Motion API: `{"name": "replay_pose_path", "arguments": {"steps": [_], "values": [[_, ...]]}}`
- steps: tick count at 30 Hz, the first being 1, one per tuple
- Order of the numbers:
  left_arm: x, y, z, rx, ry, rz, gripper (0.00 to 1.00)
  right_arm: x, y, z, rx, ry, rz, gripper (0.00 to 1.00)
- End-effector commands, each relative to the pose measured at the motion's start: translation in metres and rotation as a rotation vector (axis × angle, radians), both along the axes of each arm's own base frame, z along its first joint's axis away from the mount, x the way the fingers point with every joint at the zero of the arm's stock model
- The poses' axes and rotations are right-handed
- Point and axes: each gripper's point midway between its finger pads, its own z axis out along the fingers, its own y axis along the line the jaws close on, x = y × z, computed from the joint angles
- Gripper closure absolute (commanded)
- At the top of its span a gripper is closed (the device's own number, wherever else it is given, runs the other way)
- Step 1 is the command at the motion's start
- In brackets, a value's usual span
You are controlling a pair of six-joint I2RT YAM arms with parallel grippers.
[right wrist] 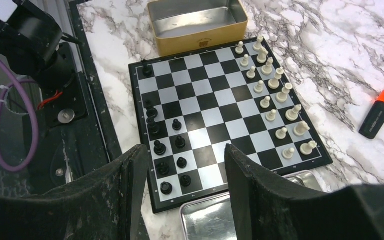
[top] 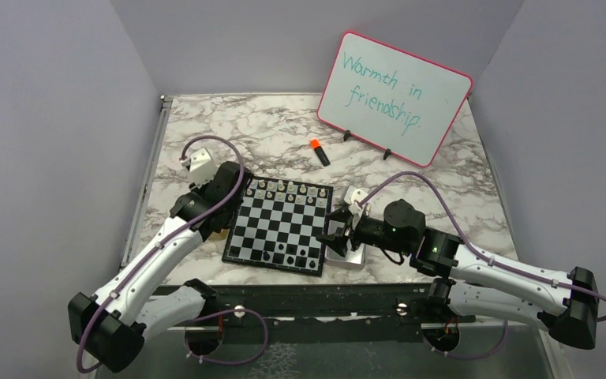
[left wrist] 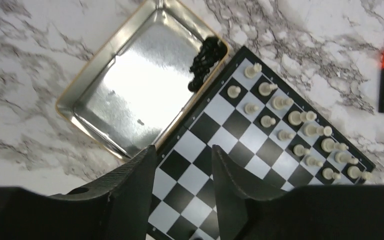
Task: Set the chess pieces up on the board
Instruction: Pick up the chess piece from the storage box.
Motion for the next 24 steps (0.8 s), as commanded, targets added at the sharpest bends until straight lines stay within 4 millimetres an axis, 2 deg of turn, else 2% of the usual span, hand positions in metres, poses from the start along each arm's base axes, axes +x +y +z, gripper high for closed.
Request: {"name": "replay_pose_path", "arguments": {"steps": [1, 3, 7, 12, 17, 19, 21, 22, 24], "values": [[0.041, 0.028, 0.040, 0.165, -0.096, 0.018, 0.52, 0.002, 0.007, 0.022, 0.062, 0.012, -0.011, 0.38], [0.059, 0.038, 0.043, 0.140, -0.109, -0.002, 0.51, 0.001, 0.007, 0.020, 0.062, 0.040, -0.019, 0.38], [0.090, 0.043, 0.037, 0.071, -0.120, -0.088, 0.54, 0.008, 0.004, 0.021, 0.057, 0.060, -0.068, 0.38], [0.115, 0.043, 0.013, 0.028, -0.079, -0.208, 0.58, 0.011, 0.000, 0.032, 0.076, 0.056, -0.103, 0.38], [0.129, 0.045, -0.012, -0.011, -0.038, -0.306, 0.65, 0.013, -0.006, 0.030, 0.045, 0.071, -0.128, 0.38], [0.131, 0.045, -0.024, -0.020, -0.009, -0.340, 0.65, 0.015, -0.008, 0.029, 0.033, 0.072, -0.147, 0.38], [0.132, 0.036, -0.035, -0.040, 0.014, -0.408, 0.65, 0.017, -0.009, 0.027, 0.026, 0.076, -0.159, 0.38], [0.133, 0.040, -0.041, -0.048, 0.033, -0.416, 0.65, 0.017, -0.009, 0.026, 0.023, 0.077, -0.163, 0.38], [0.133, 0.037, -0.054, -0.063, 0.075, -0.454, 0.65, 0.018, -0.009, 0.026, 0.023, 0.081, -0.164, 0.38]]}}
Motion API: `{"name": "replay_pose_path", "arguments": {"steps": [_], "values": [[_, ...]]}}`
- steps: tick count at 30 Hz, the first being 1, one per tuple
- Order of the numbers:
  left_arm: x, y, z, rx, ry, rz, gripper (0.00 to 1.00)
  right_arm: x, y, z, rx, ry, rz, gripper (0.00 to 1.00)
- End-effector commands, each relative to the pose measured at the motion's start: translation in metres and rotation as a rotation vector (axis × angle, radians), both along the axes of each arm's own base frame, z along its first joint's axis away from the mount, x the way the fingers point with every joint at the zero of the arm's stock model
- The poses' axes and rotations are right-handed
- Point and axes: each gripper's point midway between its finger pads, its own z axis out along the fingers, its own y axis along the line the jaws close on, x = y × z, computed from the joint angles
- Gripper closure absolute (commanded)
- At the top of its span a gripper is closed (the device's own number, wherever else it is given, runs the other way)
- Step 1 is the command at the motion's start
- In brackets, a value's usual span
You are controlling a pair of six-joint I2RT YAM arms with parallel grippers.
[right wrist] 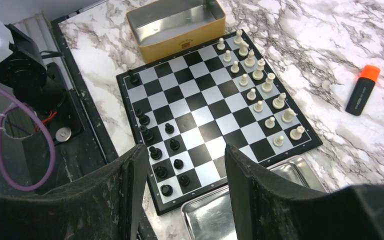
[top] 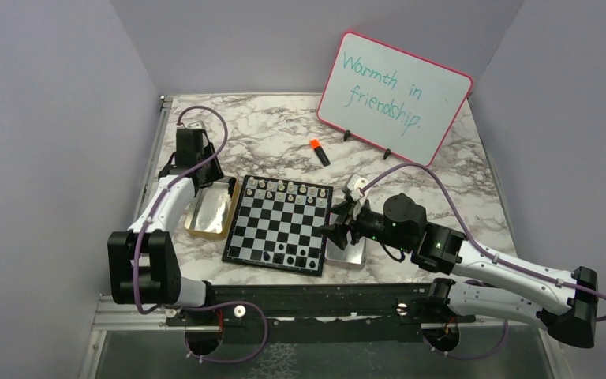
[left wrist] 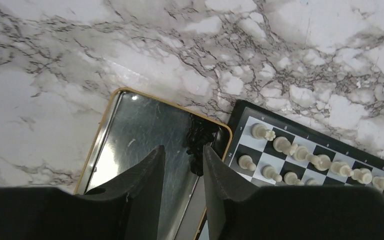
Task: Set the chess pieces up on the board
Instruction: Pick up the chess piece from the storage box.
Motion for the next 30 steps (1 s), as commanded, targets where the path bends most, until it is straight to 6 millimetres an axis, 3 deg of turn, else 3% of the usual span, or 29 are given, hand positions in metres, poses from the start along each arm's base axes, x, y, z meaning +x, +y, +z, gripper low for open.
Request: {"name": "replay_pose_path", "arguments": {"steps": [1, 17, 30], "values": [[0.005, -0.018, -0.022, -0.048, 0.045, -0.173, 0.65, 0.005, -0.003, 0.010, 0.009, 0.001, -0.044, 0.38], [0.012, -0.028, -0.062, -0.075, 0.175, -0.260, 0.67, 0.008, 0.004, 0.010, 0.025, 0.015, -0.048, 0.38], [0.013, -0.024, -0.083, -0.062, 0.218, -0.248, 0.70, 0.008, 0.002, 0.016, 0.056, 0.017, -0.061, 0.38]]}}
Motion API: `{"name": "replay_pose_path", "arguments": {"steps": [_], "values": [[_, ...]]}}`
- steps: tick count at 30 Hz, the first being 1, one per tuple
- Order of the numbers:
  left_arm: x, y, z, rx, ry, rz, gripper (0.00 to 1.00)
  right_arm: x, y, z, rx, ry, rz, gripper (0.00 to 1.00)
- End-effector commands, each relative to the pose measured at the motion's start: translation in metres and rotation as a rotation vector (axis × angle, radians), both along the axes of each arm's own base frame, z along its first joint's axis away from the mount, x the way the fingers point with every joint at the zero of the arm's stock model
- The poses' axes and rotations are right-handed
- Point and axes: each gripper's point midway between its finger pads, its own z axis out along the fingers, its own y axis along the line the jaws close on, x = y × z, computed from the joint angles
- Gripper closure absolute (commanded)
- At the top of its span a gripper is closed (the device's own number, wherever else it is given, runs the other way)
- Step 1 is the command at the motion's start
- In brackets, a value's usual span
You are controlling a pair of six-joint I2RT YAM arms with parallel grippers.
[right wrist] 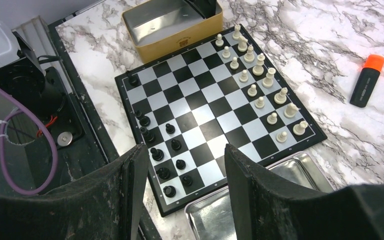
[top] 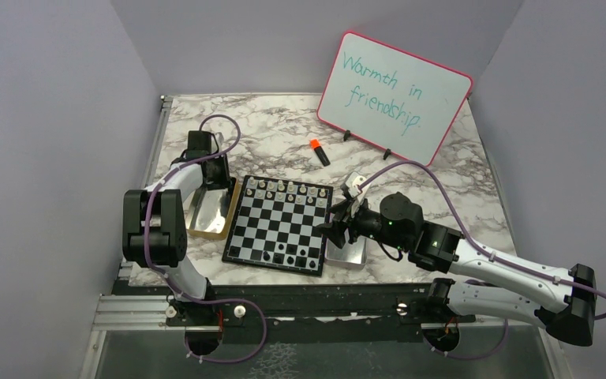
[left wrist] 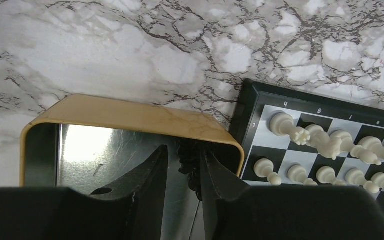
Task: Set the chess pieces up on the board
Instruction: Pick up the chess piece from the storage box.
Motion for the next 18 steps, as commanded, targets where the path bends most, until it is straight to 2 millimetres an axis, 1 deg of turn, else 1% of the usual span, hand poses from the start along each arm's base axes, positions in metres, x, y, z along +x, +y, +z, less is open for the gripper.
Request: {"name": "replay_pose_path", "arguments": {"steps": [1, 7, 10, 14, 18], "values": [[0.006, 0.003, -0.004, 0.009, 0.000, -0.007, 0.70, 0.003, 0.001, 0.020, 0.058, -0.021, -0.021, 0.38], [0.002, 0.009, -0.010, 0.037, 0.026, 0.014, 0.73, 0.002, 0.001, 0.021, 0.059, -0.017, -0.018, 0.38], [-0.001, 0.008, -0.014, 0.032, 0.048, 0.022, 0.77, 0.002, 0.001, 0.021, 0.062, -0.017, -0.018, 0.38], [-0.006, 0.007, -0.015, 0.026, 0.066, 0.029, 0.82, 0.003, 0.002, 0.022, 0.064, -0.018, -0.020, 0.39], [-0.011, 0.010, -0.012, 0.040, 0.080, 0.042, 0.83, 0.002, 0.001, 0.022, 0.066, -0.016, -0.020, 0.38]]}}
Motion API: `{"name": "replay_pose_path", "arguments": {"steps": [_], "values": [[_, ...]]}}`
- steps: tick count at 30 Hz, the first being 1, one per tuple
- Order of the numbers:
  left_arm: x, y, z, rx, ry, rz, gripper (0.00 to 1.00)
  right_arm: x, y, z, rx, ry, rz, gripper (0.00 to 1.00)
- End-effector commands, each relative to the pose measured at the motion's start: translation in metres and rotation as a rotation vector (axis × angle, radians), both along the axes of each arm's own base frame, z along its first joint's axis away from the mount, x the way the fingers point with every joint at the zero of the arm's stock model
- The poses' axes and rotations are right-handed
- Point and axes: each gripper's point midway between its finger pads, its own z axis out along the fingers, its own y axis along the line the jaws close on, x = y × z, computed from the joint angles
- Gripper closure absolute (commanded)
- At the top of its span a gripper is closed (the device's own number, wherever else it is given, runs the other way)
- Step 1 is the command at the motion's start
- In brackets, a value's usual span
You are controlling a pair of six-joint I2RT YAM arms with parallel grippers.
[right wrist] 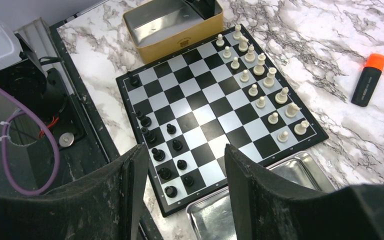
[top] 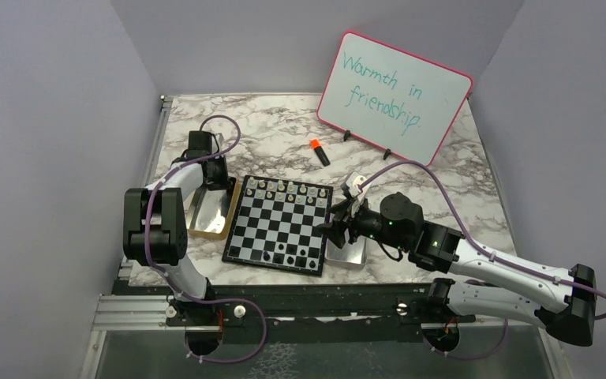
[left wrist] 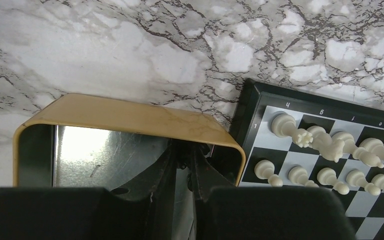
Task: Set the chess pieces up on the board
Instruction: Pick up the chess piece from the storage box.
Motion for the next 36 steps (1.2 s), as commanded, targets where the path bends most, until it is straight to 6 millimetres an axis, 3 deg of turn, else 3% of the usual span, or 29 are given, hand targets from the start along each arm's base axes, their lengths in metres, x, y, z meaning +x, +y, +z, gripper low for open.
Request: {"name": "replay_pose_path", "arguments": {"steps": [1, 5, 8, 20, 36], "values": [[-0.011, 0.011, -0.003, 0.048, 0.056, 0.034, 0.83, 0.003, 0.001, 0.022, 0.059, -0.024, -0.018, 0.38], [-0.011, 0.024, 0.002, 0.110, 0.042, 0.072, 0.72, 0.002, 0.001, 0.020, 0.058, -0.021, -0.014, 0.38], [-0.009, 0.027, 0.004, 0.123, 0.031, 0.086, 0.71, 0.002, 0.002, 0.022, 0.059, -0.024, -0.010, 0.38], [0.001, 0.000, 0.006, 0.008, -0.014, -0.016, 0.68, 0.002, 0.003, 0.024, 0.064, -0.025, -0.008, 0.39], [0.011, 0.004, -0.007, 0.026, 0.011, 0.002, 0.71, 0.001, 0.008, 0.022, 0.072, -0.015, 0.005, 0.38]]}}
